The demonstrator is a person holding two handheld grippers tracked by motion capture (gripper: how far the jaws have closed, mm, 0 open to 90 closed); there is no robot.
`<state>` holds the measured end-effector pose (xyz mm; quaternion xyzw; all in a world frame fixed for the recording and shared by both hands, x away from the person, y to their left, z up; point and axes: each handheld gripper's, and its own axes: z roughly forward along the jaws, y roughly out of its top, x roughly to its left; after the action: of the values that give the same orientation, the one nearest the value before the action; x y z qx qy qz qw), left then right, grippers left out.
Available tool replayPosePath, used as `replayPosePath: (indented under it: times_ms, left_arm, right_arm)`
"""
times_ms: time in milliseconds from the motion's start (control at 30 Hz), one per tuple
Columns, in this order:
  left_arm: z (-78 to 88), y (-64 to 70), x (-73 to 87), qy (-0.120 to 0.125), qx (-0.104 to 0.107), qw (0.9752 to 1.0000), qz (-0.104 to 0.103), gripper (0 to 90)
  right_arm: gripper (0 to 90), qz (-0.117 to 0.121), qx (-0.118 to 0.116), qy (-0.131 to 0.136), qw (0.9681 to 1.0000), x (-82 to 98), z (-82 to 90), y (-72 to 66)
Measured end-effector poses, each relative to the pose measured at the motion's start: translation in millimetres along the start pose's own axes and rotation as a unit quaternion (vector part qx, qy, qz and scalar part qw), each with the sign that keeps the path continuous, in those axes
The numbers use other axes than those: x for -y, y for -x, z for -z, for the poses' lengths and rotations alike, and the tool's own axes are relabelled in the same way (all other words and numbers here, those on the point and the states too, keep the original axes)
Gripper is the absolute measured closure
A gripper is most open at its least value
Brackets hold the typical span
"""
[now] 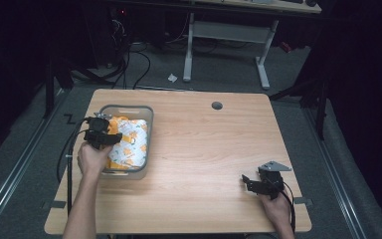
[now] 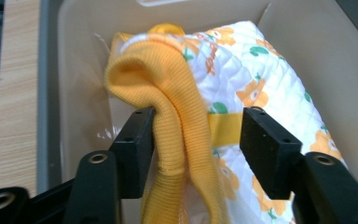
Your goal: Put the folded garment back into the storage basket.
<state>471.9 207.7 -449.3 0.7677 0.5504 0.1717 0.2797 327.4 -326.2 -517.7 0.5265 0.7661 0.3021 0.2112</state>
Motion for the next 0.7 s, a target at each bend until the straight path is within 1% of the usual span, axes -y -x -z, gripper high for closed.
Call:
replayPosePath:
  times_ms: [33,67,100,133,167,233,267,300,367,400,433,500,533,567,633,700]
  left_arm:
    - [1.5,0.1,0.3,0.004,-0.003,1.0,0.0,44.9]
    - [5.4,0.9,0.8,0.014,-0.004,0.9999,-0.001,42.5]
    - [5.4,0.9,0.8,0.014,-0.004,0.9999,-0.001,41.3]
    - [7.7,2.0,0.8,0.02,-0.007,0.9998,-0.002,41.3]
    - [12.9,4.1,0.3,0.033,-0.01,0.9994,-0.007,40.6]
    - [18.2,5.7,-0.7,0.047,-0.007,0.9989,-0.006,38.8]
    - [18.2,5.7,-0.7,0.047,-0.007,0.9989,-0.006,38.5]
    - [20.6,6.9,-1.3,0.054,-0.005,0.9985,-0.003,38.4]
    - [25.1,9.6,-2.9,0.065,0.002,0.9979,-0.005,38.3]
    - [29.2,14.4,-4.6,0.071,0.007,0.9974,-0.014,38.1]
    - [29.2,14.4,-4.6,0.071,0.007,0.9974,-0.014,38.0]
    - [31.9,20.1,-5.7,0.082,0.015,0.9963,-0.017,37.7]
    - [33.5,25.7,-6.8,0.088,0.021,0.9958,-0.014,35.2]
    - [33.5,25.7,-6.8,0.088,0.021,0.9958,-0.014,34.7]
    - [34.7,30.7,-7.7,0.09,0.031,0.9953,-0.016,34.4]
    - [37.5,38.2,-9.0,0.099,0.038,0.9942,-0.022,34.3]
  right_arm:
    - [24.8,0.0,0.0,0.0,1.0,0.0,0.0,0.0]
    - [24.8,0.0,0.0,0.0,1.0,0.0,0.0,0.0]
    - [24.8,0.0,0.0,0.0,1.0,0.0,0.0,0.0]
    - [24.7,0.0,0.0,0.0,1.0,0.0,0.0,0.0]
    - [24.7,0.0,0.0,0.0,1.0,0.0,0.0,0.0]
    - [24.7,0.0,0.0,0.0,1.0,0.0,0.0,0.0]
    - [24.7,0.0,0.0,0.0,1.0,0.0,0.0,0.0]
    - [24.7,0.0,0.0,0.0,1.0,0.0,0.0,0.1]
    - [24.7,0.0,0.0,0.0,1.0,0.0,0.0,0.0]
    - [24.7,0.0,0.0,0.0,1.0,0.0,0.0,0.0]
    - [24.7,0.0,0.0,0.0,1.0,0.0,0.0,0.0]
    - [24.7,0.0,0.0,0.0,1.0,0.0,0.0,0.0]
    - [24.7,0.0,0.0,0.0,1.0,0.0,0.0,0.0]
    - [24.7,0.0,0.0,0.0,1.0,0.0,0.0,0.0]
    - [24.7,0.0,0.0,0.0,1.0,0.0,0.0,0.0]
    - [24.7,0.0,0.0,0.0,1.0,0.0,0.0,0.0]
